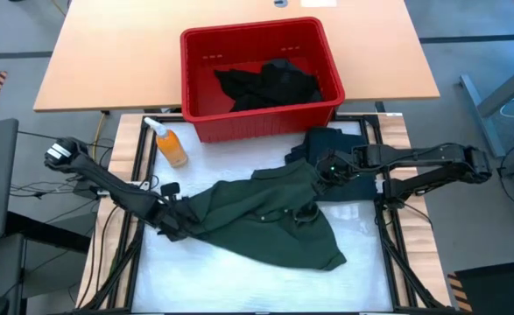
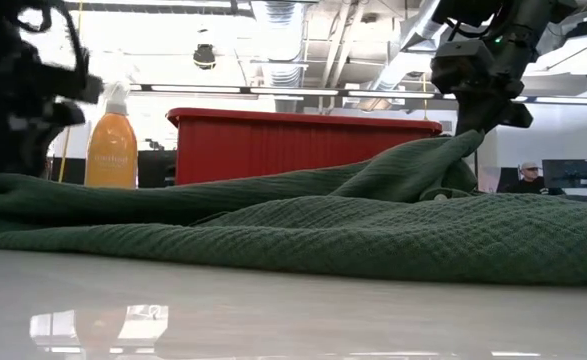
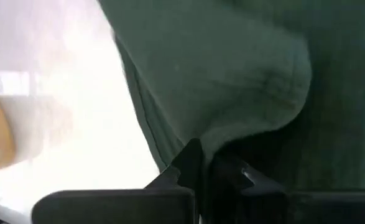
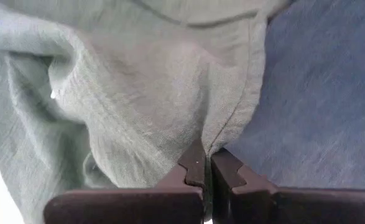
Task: Fold laundry
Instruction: Fold the green polo shirt
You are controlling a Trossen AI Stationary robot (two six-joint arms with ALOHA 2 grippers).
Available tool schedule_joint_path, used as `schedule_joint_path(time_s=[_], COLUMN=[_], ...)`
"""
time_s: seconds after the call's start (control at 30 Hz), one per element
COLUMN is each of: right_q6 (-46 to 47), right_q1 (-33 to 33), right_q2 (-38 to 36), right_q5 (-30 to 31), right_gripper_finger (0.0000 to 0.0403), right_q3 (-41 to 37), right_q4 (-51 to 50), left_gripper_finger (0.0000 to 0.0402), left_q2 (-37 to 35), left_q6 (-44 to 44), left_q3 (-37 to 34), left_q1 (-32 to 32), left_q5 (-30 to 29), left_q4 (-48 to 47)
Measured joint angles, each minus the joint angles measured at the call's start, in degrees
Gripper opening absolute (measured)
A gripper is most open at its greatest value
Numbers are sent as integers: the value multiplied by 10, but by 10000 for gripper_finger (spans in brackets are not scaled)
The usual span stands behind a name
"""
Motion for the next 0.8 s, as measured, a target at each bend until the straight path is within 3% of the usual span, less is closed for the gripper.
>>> schedule_joint_path(time_s=[0.27,0.47,0.63,0.8], right_q6=[30,53,74,144], right_q1=[37,62,81,155], right_q2=[0,0,0,-4], right_q5=[-12,-8,-7,1], right_gripper_finger=[21,21,21,21], right_q3=[0,0,0,0], right_q4=[-57,-77,-78,-106], left_gripper_finger=[0,0,0,0], left_q2=[-126,-283,-386,-420], left_q6=[-84,-240,-387,-471], left_q3=[59,68,38,-7], left_q1=[0,5,24,28], left_q5=[-110,-190,-154,-130], left_q4=[1,-3,-52,-60])
